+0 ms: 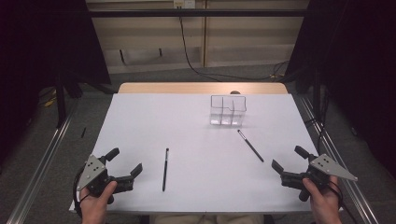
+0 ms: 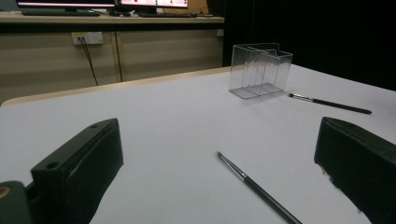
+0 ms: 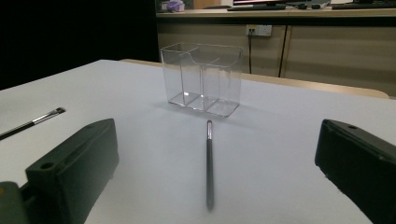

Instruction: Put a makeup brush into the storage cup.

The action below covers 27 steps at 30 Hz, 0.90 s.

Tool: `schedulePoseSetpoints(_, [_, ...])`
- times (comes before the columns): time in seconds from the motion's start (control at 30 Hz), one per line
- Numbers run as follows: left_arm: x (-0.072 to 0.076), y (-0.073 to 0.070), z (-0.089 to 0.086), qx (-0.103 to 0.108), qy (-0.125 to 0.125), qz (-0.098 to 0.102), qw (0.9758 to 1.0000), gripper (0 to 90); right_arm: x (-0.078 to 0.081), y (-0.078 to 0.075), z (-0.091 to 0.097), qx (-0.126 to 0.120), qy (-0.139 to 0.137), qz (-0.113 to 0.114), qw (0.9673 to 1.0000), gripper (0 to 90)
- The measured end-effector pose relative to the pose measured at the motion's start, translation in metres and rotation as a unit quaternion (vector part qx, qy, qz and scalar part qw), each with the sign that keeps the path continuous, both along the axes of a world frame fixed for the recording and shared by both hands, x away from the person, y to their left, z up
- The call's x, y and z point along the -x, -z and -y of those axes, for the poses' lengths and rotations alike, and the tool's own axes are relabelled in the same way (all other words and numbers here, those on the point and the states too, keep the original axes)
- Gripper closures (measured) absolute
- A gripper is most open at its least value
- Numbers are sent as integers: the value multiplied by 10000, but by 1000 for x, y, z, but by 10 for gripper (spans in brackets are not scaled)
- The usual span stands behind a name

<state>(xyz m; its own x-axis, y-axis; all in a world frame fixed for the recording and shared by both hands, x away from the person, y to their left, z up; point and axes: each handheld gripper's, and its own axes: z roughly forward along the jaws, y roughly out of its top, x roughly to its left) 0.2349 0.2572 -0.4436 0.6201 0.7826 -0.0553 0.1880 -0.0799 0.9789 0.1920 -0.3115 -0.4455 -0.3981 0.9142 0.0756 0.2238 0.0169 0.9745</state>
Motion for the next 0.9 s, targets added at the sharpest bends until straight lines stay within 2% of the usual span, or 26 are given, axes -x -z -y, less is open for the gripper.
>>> schedulePoseSetpoints(0.47, [0, 0, 3, -90, -12, -22, 10000, 13, 1, 1, 2, -46, -21, -12, 10000, 0])
schedulePoseSetpoints(0.73, [3, -2, 7, -176, 100, -2, 9998, 14, 5, -1, 1, -119, 18, 10, 9999, 0])
schedulePoseSetpoints(0.9, [2, -4, 12, -134, 171, -19, 9998, 14, 5, -1, 0, -73, -13, 5, 10000, 0])
